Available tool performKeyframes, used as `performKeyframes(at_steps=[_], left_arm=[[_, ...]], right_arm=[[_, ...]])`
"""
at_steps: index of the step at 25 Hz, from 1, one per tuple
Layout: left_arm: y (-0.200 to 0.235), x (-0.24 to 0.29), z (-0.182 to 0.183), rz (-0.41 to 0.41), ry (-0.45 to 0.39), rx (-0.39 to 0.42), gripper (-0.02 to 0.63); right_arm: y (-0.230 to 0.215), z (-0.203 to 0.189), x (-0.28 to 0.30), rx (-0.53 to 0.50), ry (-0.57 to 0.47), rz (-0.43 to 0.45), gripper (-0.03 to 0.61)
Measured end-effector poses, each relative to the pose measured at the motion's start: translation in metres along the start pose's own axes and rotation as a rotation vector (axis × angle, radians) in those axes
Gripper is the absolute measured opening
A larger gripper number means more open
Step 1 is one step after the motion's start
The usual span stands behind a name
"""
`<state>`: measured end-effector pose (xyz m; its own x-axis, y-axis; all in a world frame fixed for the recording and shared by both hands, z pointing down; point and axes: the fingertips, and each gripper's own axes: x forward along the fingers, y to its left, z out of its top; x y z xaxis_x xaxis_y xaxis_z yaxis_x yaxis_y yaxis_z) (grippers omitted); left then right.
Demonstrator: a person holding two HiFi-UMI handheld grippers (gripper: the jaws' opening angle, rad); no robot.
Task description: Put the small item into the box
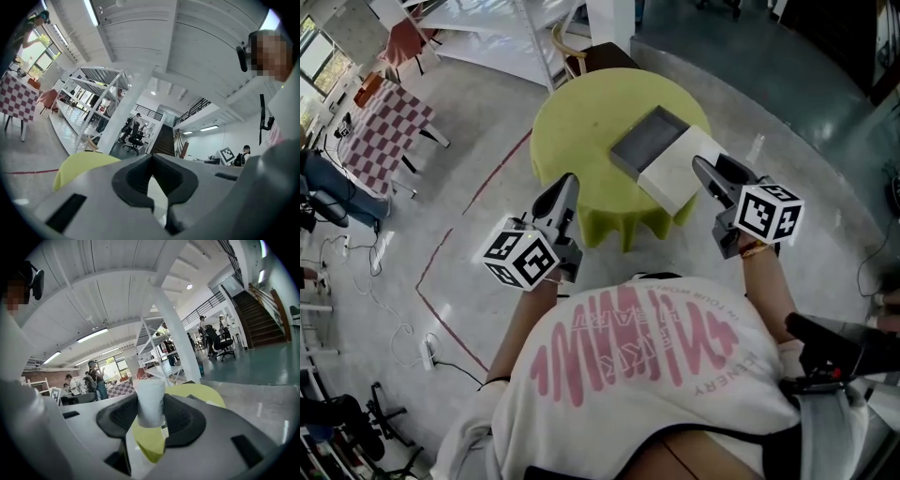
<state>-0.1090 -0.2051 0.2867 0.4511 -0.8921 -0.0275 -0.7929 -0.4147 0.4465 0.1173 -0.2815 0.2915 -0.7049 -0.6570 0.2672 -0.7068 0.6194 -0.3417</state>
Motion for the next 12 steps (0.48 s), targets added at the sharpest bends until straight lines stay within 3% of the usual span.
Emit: performKeyframes(at_steps=[5,9,12], left_arm=[[0.013,0.035,-0.001,0.046,-0.019,-0.008,0.008],[0.054,0.077,-0.002,0.093,-0.018,-0.009,0.008],[0.045,0.083,-0.013,0.121,-0.003,-0.015,0.008]], right_arm=[[-0.035,0.019,0.033,-0.008,0.016,0.050,0.169],[-0.066,0.027,0.096,-0.005,0.042,0.099,0.169],[-0.074,0.024,0.093,0.004,0.060,0.120,0.169]])
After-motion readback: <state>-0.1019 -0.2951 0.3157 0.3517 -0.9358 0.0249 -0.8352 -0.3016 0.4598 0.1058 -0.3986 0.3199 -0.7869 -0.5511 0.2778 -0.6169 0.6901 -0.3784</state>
